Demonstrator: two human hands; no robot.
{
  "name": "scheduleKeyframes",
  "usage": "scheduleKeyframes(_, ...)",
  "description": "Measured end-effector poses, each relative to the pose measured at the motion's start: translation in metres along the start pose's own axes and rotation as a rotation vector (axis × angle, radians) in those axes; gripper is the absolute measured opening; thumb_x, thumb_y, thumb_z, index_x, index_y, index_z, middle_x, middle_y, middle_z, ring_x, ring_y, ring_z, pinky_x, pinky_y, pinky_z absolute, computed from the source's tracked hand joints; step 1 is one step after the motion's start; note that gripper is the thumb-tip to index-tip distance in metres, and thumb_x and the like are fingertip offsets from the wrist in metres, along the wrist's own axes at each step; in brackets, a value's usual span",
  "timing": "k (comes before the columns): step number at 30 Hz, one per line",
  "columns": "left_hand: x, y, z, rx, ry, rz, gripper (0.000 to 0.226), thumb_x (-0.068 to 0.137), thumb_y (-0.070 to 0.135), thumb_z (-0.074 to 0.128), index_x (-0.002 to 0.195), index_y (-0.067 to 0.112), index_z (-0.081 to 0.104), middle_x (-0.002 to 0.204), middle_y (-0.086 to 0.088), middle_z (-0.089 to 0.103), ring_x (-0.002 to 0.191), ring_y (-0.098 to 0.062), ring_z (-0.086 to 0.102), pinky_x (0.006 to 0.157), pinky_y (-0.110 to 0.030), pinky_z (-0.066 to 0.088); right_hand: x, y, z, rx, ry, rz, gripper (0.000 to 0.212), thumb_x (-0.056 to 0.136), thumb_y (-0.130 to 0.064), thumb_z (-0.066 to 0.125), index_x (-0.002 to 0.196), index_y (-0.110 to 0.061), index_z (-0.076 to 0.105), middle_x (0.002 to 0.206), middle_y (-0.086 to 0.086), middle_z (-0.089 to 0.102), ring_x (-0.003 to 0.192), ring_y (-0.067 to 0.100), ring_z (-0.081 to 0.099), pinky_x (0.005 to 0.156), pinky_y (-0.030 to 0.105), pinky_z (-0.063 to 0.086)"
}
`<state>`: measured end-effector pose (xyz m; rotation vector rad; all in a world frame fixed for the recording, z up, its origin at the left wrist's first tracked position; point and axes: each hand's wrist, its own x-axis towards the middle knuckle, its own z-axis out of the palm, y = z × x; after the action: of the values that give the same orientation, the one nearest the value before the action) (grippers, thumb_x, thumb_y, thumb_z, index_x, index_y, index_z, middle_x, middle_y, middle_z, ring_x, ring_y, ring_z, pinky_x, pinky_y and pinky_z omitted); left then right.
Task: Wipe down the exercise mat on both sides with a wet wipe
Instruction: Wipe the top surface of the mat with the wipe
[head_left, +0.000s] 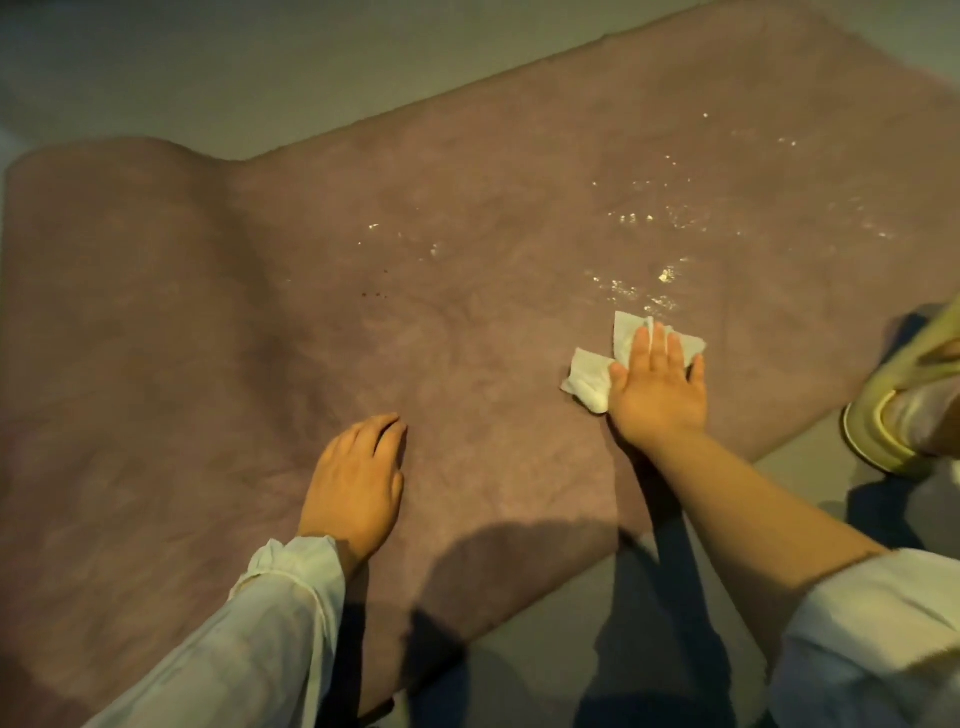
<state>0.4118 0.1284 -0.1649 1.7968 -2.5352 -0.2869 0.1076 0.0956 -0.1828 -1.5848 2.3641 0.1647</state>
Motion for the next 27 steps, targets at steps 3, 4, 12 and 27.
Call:
scheduleKeyframes(3, 0.001, 0.004, -0.001, 0.039, -0.012, -0.005, 0.041, 0.072, 0.009, 0.054, 0.109, -0.005, 0.064, 0.11, -0.022, 0.063, 0.093, -0.04, 0.063, 0.08, -0.048, 0.052, -0.013, -0.014, 0.005, 0.013, -0.011, -0.002, 0.059, 0.102, -0.037, 0.012, 0.149, -0.008, -0.01, 0.158, 0.008, -0.015, 0.145, 0.027, -0.013, 0.116, 0.042, -0.007)
scheduleKeyframes(4, 0.002, 0.005, -0.002, 0.053, -0.01, -0.005, 0.041, 0.072, 0.009, 0.054, 0.108, -0.005, 0.065, 0.109, -0.022, 0.063, 0.091, -0.041, 0.063, 0.078, -0.047, 0.052, -0.021, -0.024, 0.009, 0.004, -0.006, -0.048, 0.059, 0.102, -0.037, 0.013, 0.149, -0.009, -0.01, 0.157, 0.009, -0.015, 0.144, 0.029, -0.012, 0.116, 0.042, -0.007)
scheduleKeyframes(12, 0.011, 0.018, -0.002, -0.009, -0.005, -0.138, 0.032, 0.079, 0.003, 0.059, 0.111, -0.002, 0.059, 0.115, -0.02, 0.055, 0.1, -0.04, 0.05, 0.085, -0.044, 0.039, -0.072, -0.054, 0.036, -0.053, 0.03, -0.498, 0.06, 0.098, -0.052, 0.016, 0.15, -0.028, -0.003, 0.159, 0.003, -0.01, 0.144, 0.026, -0.015, 0.112, 0.043, -0.018)
scheduleKeyframes(27, 0.006, 0.153, 0.024, -0.057, -0.215, 0.36, 0.064, 0.076, 0.066, 0.054, 0.121, 0.022, 0.045, 0.137, -0.001, 0.034, 0.125, -0.022, 0.03, 0.098, -0.037, 0.025, -0.026, 0.088, 0.005, 0.053, -0.015, 0.067, 0.061, 0.1, -0.044, 0.009, 0.15, -0.014, -0.008, 0.158, 0.003, -0.015, 0.145, 0.022, -0.013, 0.115, 0.042, -0.009)
